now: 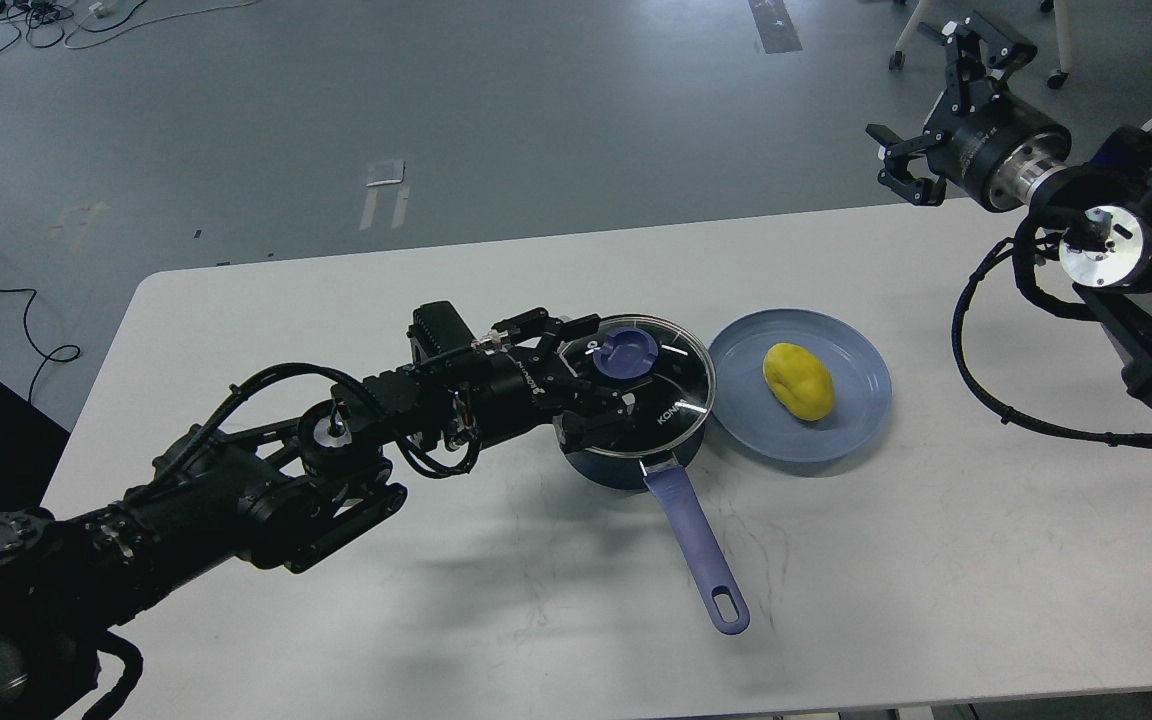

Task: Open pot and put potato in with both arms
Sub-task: 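Grasp the blue lid knob with the left gripper, then lift the glass lid off the pot and move it nearer the robot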

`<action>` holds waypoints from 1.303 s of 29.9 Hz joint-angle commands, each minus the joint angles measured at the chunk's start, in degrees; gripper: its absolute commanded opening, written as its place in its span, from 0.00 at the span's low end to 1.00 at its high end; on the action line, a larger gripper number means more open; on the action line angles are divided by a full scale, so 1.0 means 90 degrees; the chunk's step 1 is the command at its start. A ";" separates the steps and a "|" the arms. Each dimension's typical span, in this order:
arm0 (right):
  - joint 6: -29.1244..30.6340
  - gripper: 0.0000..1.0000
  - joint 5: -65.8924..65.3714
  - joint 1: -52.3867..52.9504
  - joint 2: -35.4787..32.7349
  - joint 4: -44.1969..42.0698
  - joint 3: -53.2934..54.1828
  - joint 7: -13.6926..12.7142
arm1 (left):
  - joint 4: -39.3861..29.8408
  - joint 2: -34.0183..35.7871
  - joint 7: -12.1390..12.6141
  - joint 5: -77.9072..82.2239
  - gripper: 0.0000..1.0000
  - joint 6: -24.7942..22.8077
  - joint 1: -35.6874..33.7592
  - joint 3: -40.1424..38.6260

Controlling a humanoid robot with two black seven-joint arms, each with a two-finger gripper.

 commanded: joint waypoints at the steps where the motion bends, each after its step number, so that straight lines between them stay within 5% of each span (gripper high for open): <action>1: 0.0000 1.00 0.0001 -0.0027 0.0001 0.0000 0.0000 -0.0001 | 0.0000 -0.0001 -0.0001 0.0004 0.79 0.0068 0.0006 0.0130; 3: 0.0000 1.00 -0.0009 -0.0037 -0.0008 -0.0009 0.0000 -0.0001 | 0.0009 -0.0001 -0.0001 0.0004 0.66 0.0224 0.0006 0.0315; 12: 0.0009 1.00 0.0001 -0.0066 -0.0008 -0.0009 0.0000 -0.0001 | 0.0409 -0.0186 -0.0001 -0.0016 0.49 0.0254 -0.0014 0.0374; 39: 0.0009 1.00 0.0001 -0.0076 0.0001 0.0000 0.0000 -0.0001 | 0.0263 0.0155 -0.0026 -0.0328 0.47 0.0836 -0.0218 0.0335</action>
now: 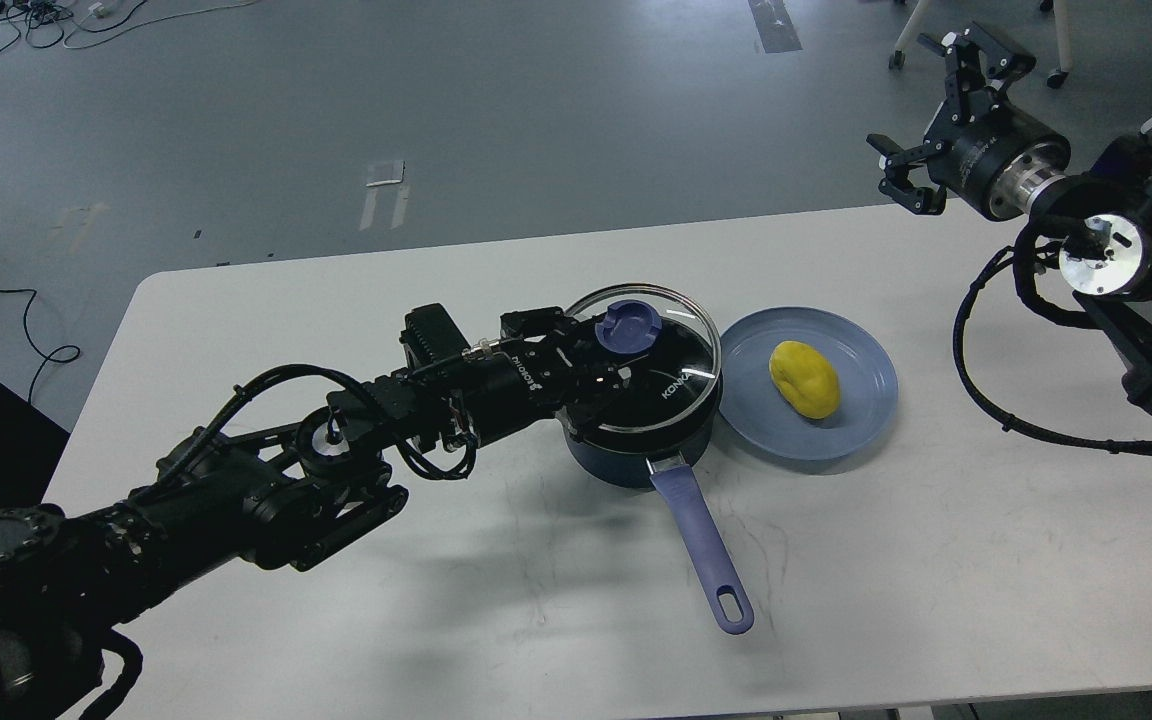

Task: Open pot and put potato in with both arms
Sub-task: 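Lift the glass lid off the pot and move it nearer the robot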

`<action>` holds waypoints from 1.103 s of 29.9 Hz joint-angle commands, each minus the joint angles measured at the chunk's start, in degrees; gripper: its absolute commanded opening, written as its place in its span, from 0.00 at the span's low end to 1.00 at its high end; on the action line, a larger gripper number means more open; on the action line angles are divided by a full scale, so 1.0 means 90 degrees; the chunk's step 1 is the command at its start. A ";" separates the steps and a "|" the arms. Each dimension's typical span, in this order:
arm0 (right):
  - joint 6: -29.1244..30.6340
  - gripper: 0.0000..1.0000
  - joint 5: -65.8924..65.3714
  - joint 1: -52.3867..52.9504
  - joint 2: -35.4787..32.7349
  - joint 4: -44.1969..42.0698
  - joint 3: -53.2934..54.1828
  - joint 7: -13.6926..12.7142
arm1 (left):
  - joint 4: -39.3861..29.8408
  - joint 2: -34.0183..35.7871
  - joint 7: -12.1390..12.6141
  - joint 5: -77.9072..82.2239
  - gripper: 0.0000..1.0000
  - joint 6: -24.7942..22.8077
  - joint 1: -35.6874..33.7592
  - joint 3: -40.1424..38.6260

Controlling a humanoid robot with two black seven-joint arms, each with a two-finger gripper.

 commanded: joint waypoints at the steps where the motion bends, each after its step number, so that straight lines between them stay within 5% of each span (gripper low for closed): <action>1: -0.0003 1.00 0.0000 0.0000 0.0000 0.0004 0.0009 -0.0001 | -0.0055 0.0299 0.0002 -0.0043 0.48 0.0033 -0.0099 0.0000; 10: -0.0003 1.00 0.0000 0.0010 0.0020 0.0004 -0.0010 -0.0001 | -0.0778 0.1305 0.0002 -0.0288 0.48 0.0033 -0.0226 -0.0010; 33: 0.0016 1.00 0.0000 0.0068 0.0147 0.0004 -0.0059 0.0019 | -0.0788 0.2614 0.0002 -0.0473 0.48 0.0033 0.0652 0.0029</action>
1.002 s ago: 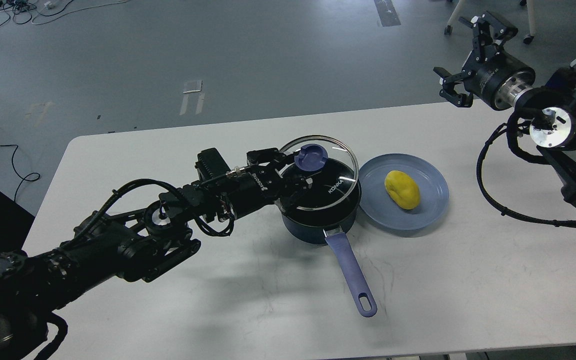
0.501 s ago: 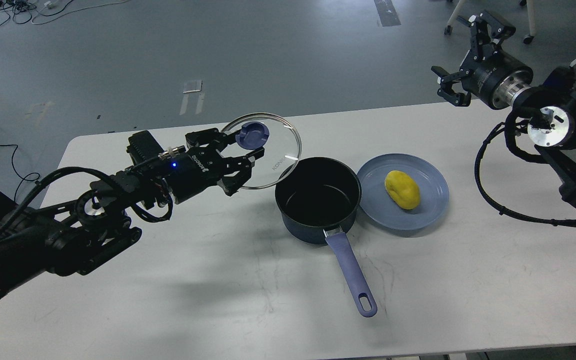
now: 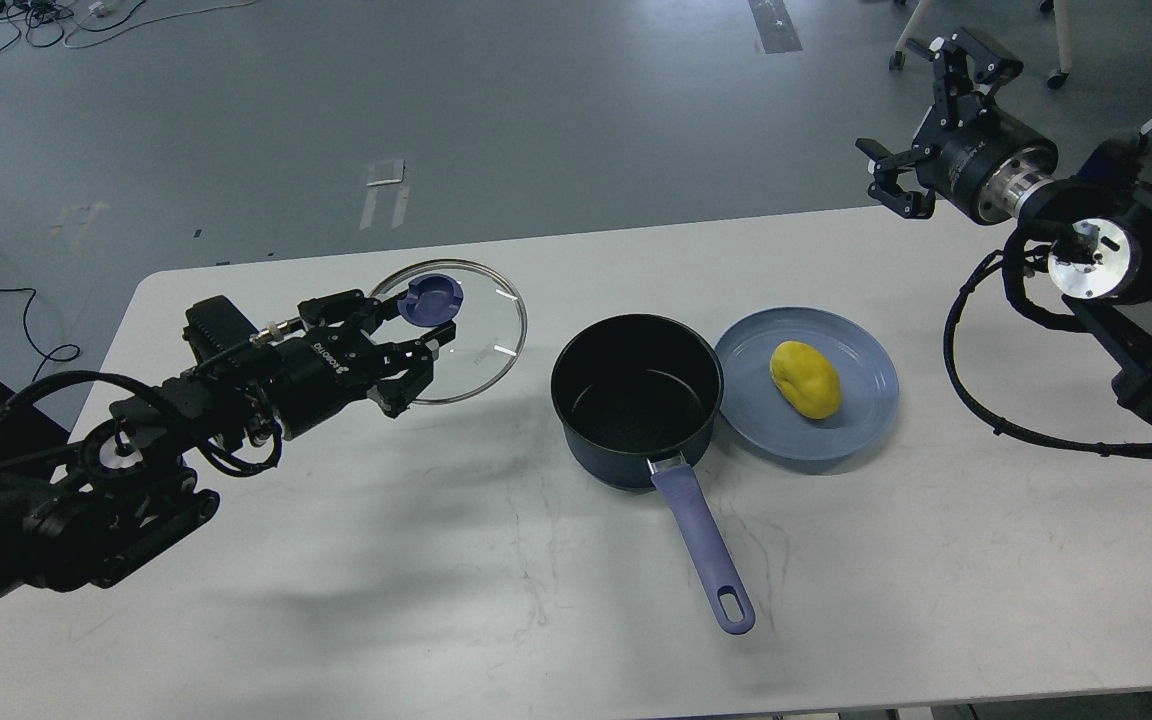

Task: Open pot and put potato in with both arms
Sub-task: 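Lift the glass lid off the pot and move it nearer the robot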

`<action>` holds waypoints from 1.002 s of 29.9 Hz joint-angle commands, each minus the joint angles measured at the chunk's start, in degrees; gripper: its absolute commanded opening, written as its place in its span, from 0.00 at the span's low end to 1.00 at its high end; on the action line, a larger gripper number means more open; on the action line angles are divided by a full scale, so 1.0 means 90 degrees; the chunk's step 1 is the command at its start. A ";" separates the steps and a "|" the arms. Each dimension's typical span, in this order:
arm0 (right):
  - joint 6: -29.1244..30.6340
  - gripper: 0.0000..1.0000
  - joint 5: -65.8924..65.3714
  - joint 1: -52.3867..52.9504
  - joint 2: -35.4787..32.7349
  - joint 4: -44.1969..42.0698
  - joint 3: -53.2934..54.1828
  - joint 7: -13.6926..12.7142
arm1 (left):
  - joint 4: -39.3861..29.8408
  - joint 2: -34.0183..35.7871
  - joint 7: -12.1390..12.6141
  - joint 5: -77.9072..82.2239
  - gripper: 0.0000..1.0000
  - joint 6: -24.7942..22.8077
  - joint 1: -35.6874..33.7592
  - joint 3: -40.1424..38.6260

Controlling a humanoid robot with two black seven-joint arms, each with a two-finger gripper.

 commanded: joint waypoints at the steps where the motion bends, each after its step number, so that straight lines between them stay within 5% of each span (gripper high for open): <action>1: -0.0001 1.00 0.0000 0.0042 0.0031 0.0001 -0.0010 -0.0005 | 0.0005 0.0193 0.0000 -0.0014 0.48 -0.0002 0.0314 0.0003; 18: -0.0001 1.00 0.0000 0.0042 -0.0038 0.0011 -0.0019 -0.0005 | 0.0395 0.0135 0.0000 -0.0112 0.50 -0.0002 0.1203 -0.0007; 25: -0.0001 1.00 0.0000 0.0042 -0.0047 0.0021 -0.0010 -0.0005 | 0.0425 0.0086 0.0000 -0.0395 0.82 -0.0002 0.1261 0.0003; 30: -0.0001 1.00 0.0000 0.0032 -0.0047 0.0021 -0.0010 -0.0005 | 0.0639 -0.0050 0.0000 -0.0395 0.83 -0.0002 0.1329 0.0003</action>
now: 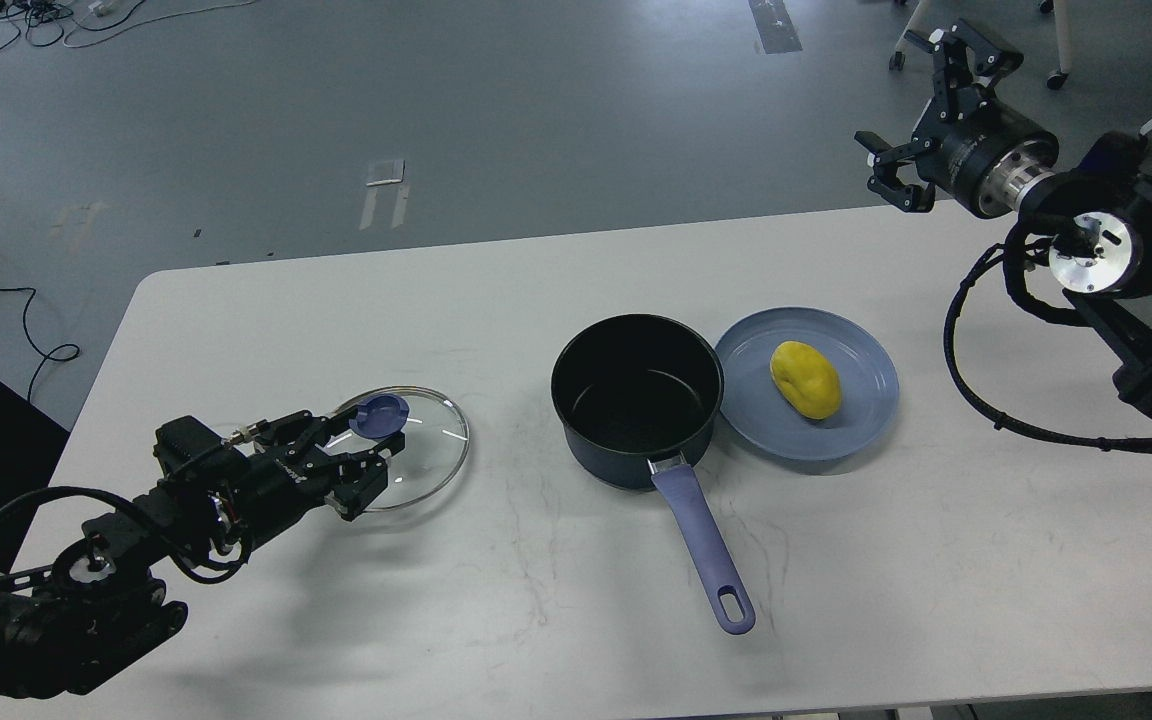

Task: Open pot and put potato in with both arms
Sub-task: 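Lift the glass lid off the pot and move it nearer the robot, then set the lid on the table, release, and raise the left arm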

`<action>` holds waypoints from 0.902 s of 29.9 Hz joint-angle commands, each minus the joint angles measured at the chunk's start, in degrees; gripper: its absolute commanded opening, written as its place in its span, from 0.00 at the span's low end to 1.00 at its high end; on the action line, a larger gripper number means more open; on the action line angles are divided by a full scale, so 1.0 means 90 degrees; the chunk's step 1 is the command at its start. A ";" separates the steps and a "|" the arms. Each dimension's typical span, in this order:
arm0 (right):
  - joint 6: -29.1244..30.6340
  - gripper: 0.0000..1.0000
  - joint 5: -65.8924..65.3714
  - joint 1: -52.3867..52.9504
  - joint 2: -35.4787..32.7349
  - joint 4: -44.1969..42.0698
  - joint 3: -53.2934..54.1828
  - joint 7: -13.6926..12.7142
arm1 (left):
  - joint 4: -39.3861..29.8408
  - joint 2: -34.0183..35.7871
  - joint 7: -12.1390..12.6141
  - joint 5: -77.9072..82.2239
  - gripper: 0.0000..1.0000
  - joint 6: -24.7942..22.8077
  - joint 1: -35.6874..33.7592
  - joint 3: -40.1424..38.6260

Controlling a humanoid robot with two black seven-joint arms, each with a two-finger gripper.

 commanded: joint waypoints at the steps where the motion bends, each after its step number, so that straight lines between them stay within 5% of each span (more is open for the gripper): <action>1: -0.0001 1.00 0.0000 -0.0002 0.0000 -0.0001 0.0000 0.0000 | 0.0176 -0.0125 0.0002 -0.0009 0.83 0.0000 0.0083 0.0001; 5: -0.0001 1.00 0.0000 -0.0002 0.0000 -0.0001 0.0009 0.0000 | 0.0245 -0.0184 0.0002 0.0000 0.84 0.0000 0.0083 0.0001; 8: -0.0001 1.00 0.0000 0.0008 0.0000 -0.0001 0.0010 0.0000 | 0.0235 -0.0194 0.0002 -0.0029 0.98 0.0000 0.0054 -0.0009; 27: 0.0019 1.00 0.0000 -0.0002 0.0000 -0.0001 0.0010 0.0020 | -0.0058 0.0157 0.0002 -0.1571 0.98 0.0000 -0.1293 -0.0077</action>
